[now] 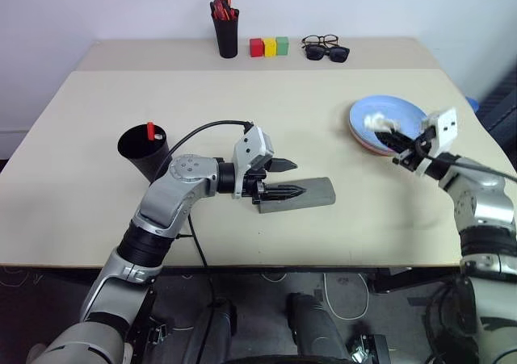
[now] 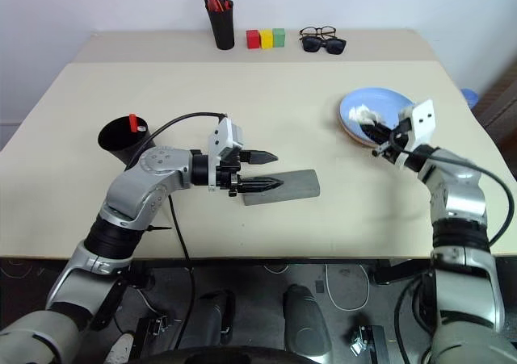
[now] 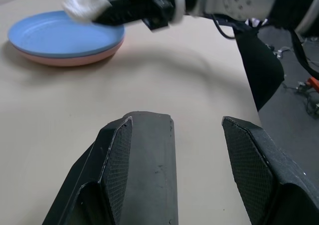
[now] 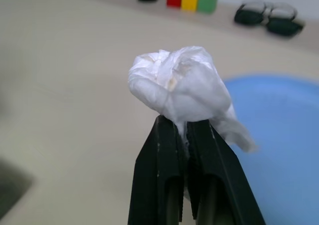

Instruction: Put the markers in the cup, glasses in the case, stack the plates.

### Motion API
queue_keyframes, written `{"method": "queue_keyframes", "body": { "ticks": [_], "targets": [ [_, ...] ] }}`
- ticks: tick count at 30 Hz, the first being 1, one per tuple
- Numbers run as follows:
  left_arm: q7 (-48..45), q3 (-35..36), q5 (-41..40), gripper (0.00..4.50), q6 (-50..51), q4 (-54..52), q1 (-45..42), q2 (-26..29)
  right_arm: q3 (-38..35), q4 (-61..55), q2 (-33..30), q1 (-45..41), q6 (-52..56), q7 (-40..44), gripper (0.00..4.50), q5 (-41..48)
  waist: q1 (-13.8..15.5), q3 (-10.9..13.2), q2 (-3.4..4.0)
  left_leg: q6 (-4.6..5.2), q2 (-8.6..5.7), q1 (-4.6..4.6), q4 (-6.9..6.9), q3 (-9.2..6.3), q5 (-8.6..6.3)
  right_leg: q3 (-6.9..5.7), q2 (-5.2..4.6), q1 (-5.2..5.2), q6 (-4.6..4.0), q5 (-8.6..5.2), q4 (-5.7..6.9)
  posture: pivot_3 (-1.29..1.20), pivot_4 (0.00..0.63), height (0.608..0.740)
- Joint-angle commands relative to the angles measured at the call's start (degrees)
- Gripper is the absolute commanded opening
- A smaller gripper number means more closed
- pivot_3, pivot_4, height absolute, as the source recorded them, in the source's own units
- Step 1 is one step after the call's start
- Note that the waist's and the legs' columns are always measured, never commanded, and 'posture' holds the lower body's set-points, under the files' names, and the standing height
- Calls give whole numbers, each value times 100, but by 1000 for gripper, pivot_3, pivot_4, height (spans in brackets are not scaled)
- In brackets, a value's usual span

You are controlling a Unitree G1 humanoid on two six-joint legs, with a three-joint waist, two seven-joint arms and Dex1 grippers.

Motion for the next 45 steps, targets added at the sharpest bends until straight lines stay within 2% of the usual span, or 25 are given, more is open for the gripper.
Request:
{"method": "queue_keyframes", "body": {
  "ticks": [1,3,6,9,12,17,21,25,29,31,37,42,45],
  "targets": [
    [66,105,-85,2929,-10,-269,3,6,61,786,-89,-556,-587,-230,14,-381,18,0,0,0,0,-1,-2,-1,0,-1,0,0,0,0,-1,0,150,740],
    [147,142,-91,2929,23,-353,56,27,201,1579,-50,-1038,-954,-539,14,-710,19,0,0,0,0,-1,-6,-1,0,-1,0,-2,0,0,-4,0,150,740],
    [283,198,-129,2929,104,-505,148,62,336,2502,9,-1581,-1322,-924,904,-1040,21,1,0,0,-1,-3,-13,0,0,0,-2,-5,-1,0,-8,0,150,740],
    [462,274,-172,2929,232,-718,284,102,477,3080,40,-1862,-1648,-1425,2317,-1380,17,1,0,-1,-1,-3,-23,0,0,0,-2,-8,0,0,-9,0,150,740],
    [622,336,-188,2929,271,-888,430,131,445,3305,39,-1953,-1787,-1551,3736,-1439,15,1,0,-1,-1,-4,-27,-1,0,0,-2,-12,0,0,-9,0,150,740],
    [999,412,32,2929,-139,-933,743,42,266,3160,-97,-1791,-2035,-1261,3736,-1288,13,1,1,-1,-1,-3,-25,0,1,1,-2,-10,0,0,-10,0,150,740],
    [1459,563,136,2929,-529,-1061,1167,-136,-87,2428,-328,-1198,-2019,-774,3736,-881,28,1,0,-1,-1,-2,-26,-1,1,0,-2,-7,0,-1,-11,0,150,740],
    [1865,788,121,2929,-681,-1144,1515,-296,-591,506,-524,173,-1227,-452,3736,-177,58,1,0,-1,-1,-5,-26,-3,0,0,-4,-6,1,-1,-15,0,150,740],
    [1979,1077,-2,2929,-908,-1267,1840,-340,-1258,-1858,-541,1967,-182,-544,3736,550,60,0,3,0,-1,-5,-28,-7,0,-2,-4,-7,3,-3,-11,0,150,740],
    [1982,1149,-2,2929,-973,-1254,1917,-308,-1490,-2609,-516,2578,130,-595,3736,787,38,0,3,0,-1,-2,-26,-5,0,-1,-4,-6,-2,-6,-9,0,150,740],
    [2246,1474,216,2929,-1658,-1132,2326,-308,-2168,-3985,-65,3899,493,-971,3736,1277,24,-5,1,0,3,16,-7,12,0,13,0,9,-12,-19,-8,0,150,740],
    [2699,1651,599,2929,-2540,-922,2868,-501,-2270,-4350,517,4360,172,-1269,3736,1279,45,-6,3,0,3,9,-7,12,0,13,-2,7,-21,-14,-14,0,150,740],
    [2798,1653,644,2929,-2610,-1013,3159,-537,-2223,-4474,712,4607,65,-1294,3736,1265,60,-6,3,0,3,6,-13,12,0,12,-2,4,-28,-11,-17,0,150,740]
  ]
}}
